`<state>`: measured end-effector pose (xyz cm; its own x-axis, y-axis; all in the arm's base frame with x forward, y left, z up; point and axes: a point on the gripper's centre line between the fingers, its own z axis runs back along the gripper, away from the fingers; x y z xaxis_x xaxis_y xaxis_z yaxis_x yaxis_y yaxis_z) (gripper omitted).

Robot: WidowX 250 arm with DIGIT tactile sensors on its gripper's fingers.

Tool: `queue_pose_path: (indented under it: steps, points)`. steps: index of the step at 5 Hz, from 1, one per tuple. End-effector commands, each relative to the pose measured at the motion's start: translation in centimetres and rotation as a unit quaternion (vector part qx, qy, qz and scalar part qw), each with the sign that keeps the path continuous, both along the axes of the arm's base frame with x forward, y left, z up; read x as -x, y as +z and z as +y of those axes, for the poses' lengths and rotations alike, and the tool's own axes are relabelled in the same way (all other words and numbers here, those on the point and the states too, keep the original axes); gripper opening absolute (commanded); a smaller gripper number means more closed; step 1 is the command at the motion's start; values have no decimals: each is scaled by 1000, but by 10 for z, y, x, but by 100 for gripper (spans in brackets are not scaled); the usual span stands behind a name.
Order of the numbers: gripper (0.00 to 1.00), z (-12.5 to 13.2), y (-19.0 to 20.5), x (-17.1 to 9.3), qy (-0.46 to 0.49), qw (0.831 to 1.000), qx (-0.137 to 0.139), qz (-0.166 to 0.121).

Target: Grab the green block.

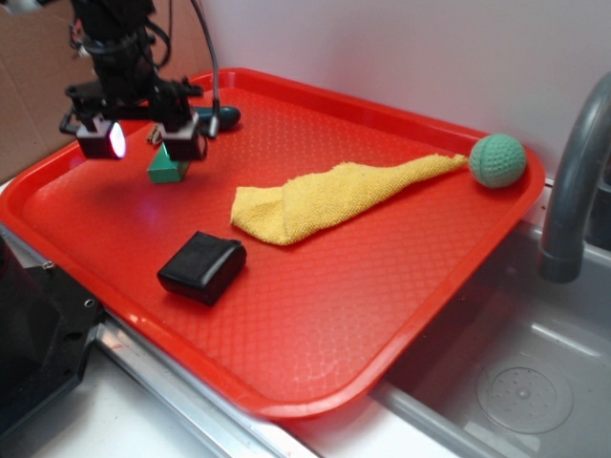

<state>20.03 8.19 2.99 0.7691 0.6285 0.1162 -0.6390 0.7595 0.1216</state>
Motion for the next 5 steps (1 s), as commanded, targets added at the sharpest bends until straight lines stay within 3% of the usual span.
queue_pose_path:
  steps: [1, 2, 3, 4, 5]
  points:
    - [100, 14, -10, 2, -42, 998, -39, -14]
    - [100, 18, -20, 1, -70, 997, -19, -39]
    - [100, 25, -23, 3, -144, 986, 19, -84]
    - [60, 26, -29, 6, -155, 983, 38, -89]
    - [0, 27, -28, 7, -141, 986, 35, -80]
